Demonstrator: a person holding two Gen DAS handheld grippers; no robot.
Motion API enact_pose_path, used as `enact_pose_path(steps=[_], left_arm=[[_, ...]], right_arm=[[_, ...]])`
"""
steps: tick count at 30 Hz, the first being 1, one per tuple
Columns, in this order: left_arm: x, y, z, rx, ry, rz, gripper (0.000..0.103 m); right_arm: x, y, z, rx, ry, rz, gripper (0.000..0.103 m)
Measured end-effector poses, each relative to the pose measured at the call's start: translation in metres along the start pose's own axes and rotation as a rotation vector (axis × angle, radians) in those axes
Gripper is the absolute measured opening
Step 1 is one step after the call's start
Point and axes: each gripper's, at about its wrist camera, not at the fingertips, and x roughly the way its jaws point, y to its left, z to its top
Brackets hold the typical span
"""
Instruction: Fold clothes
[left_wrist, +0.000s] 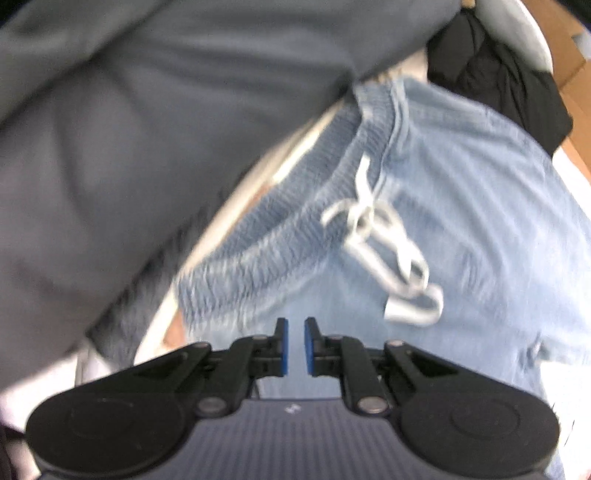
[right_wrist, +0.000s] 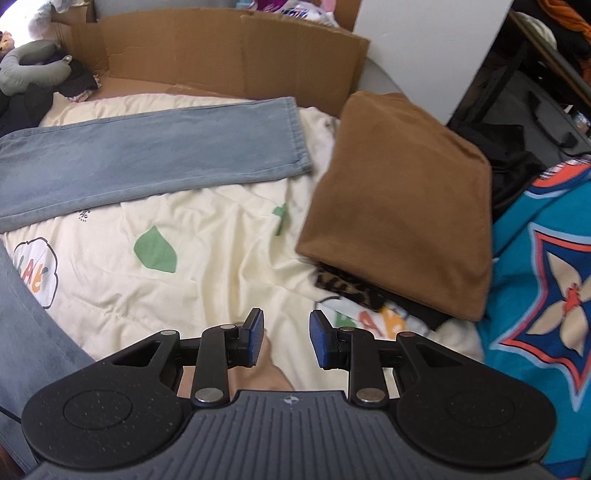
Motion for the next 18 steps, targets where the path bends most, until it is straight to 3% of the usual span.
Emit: enact_pose_path(steps=[7, 12, 18], left_arm=[[-0.001, 0.013, -0.048, -0.079, 0.051, -0.047, 0.008], [0.019, 0.019, -0.061, -0.146, 0.066, -0.048, 0.007], [0.052, 0.031, -0.067, -0.186, 0.092, 0.018, 0.003]], right_arm=[[-0.022, -0.016, -0.026, 0.026, 0.009, -0.018, 0.033], [-0.031, -0.018, -0.048, 0.035, 0.041, -0.027, 0.033], [-0.043, -0.025, -0.069, 0.100, 0.078, -0.055, 0.033]])
